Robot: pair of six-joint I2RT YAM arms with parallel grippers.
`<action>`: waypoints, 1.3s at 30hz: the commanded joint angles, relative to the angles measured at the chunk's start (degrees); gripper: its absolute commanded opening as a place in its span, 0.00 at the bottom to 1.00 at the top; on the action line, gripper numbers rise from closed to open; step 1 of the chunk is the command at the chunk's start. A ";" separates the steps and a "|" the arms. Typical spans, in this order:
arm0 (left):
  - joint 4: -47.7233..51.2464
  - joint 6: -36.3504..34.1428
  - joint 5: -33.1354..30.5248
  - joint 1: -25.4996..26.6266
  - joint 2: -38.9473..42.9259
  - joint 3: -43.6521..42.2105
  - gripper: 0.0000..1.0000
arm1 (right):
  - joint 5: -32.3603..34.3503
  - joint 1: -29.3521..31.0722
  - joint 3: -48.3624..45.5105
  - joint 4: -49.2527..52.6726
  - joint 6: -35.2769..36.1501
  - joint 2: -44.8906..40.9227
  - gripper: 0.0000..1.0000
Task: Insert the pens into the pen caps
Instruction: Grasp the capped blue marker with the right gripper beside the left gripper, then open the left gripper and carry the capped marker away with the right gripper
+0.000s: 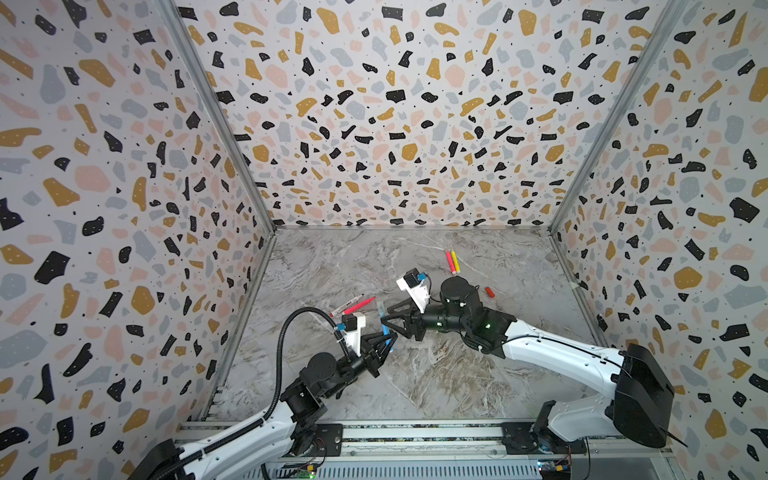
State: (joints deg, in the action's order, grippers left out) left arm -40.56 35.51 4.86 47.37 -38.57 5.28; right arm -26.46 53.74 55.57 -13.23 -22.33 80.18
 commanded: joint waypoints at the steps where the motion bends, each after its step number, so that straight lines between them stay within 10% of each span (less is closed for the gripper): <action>1: -1.96 -1.49 -1.57 0.44 0.16 1.57 0.00 | -2.61 0.00 0.71 1.25 0.81 -0.29 0.44; 14: -2.24 -1.49 -2.23 0.93 0.37 1.84 0.00 | -4.25 1.37 2.70 5.50 2.83 2.81 0.36; 22: -0.92 -1.70 -3.07 0.97 0.81 1.84 0.00 | -1.07 1.07 3.52 6.36 2.82 2.63 0.11; 27: 5.27 -1.82 -9.09 0.99 1.80 1.93 0.42 | 2.54 -1.27 5.80 10.68 4.36 2.49 0.10; 39: 19.28 3.80 -23.24 1.03 2.06 0.22 0.50 | 9.10 -18.36 19.06 25.78 11.33 17.06 0.12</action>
State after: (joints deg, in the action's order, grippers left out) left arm -22.02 37.23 -14.85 48.23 -36.93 5.93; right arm -21.85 38.26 69.36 5.28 -14.31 92.18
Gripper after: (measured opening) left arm 0.498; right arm 0.169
